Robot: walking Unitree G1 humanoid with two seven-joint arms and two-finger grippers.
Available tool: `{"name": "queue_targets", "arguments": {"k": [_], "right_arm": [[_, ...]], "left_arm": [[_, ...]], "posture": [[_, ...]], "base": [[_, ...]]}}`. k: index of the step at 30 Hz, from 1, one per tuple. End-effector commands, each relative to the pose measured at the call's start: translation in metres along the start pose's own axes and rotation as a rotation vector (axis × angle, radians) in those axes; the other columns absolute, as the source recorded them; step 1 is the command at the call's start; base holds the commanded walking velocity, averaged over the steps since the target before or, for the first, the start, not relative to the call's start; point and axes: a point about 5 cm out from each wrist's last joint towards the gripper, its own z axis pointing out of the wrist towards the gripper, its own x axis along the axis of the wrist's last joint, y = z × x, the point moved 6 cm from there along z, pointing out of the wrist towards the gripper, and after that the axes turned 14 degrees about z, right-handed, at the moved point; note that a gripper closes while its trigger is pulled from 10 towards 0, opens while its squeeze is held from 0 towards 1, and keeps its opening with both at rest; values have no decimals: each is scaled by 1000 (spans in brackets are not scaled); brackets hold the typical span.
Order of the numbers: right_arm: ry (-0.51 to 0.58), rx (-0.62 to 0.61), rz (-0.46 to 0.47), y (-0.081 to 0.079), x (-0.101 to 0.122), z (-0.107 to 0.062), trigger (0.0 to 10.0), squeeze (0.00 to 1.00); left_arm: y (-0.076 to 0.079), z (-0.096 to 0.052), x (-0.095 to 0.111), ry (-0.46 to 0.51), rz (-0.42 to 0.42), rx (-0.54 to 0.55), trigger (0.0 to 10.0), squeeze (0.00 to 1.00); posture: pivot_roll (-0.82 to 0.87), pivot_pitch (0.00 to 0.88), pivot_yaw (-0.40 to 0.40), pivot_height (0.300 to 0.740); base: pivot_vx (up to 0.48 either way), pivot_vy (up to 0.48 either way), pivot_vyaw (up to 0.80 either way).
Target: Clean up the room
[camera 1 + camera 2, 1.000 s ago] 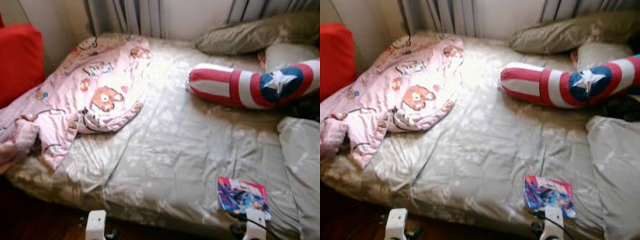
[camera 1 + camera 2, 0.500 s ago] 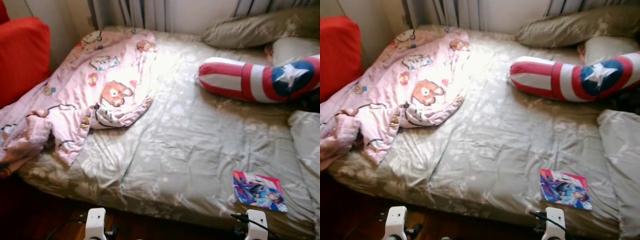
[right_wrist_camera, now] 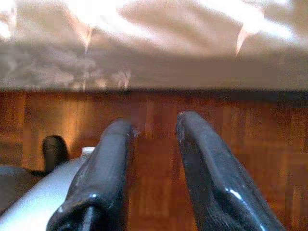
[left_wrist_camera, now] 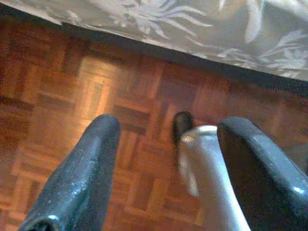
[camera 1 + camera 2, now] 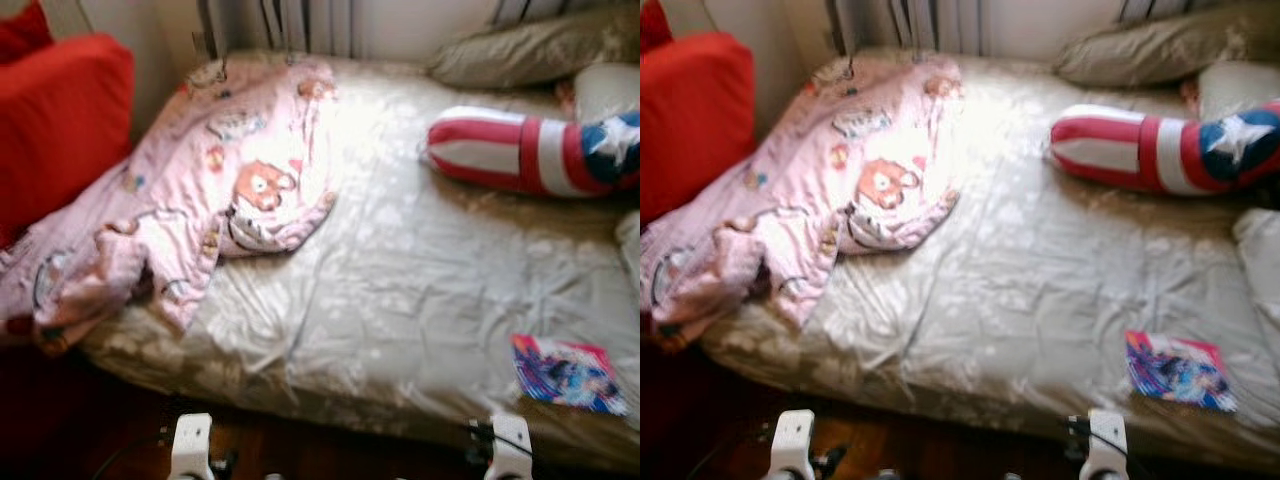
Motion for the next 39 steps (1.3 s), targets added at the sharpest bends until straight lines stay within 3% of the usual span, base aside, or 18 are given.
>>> {"name": "queue_targets", "arguments": {"k": [1,30,39], "right_arm": [[-14,0,14,-1,-6,0,10000,0],[-18,5,10,-2,-8,0,10000,0],[-21,5,9,-2,-9,0,10000,0]], "left_arm": [[-5,-2,-9,-30,14,6,10000,0],[-7,-3,-12,-38,8,9,10000,0],[-5,-3,-12,-32,18,7,10000,0]], "posture": [[49,179,-6,740],[53,180,-7,740],[52,175,-7,740]], "base": [[0,480,0],[0,475,0],[0,113,0]]}}
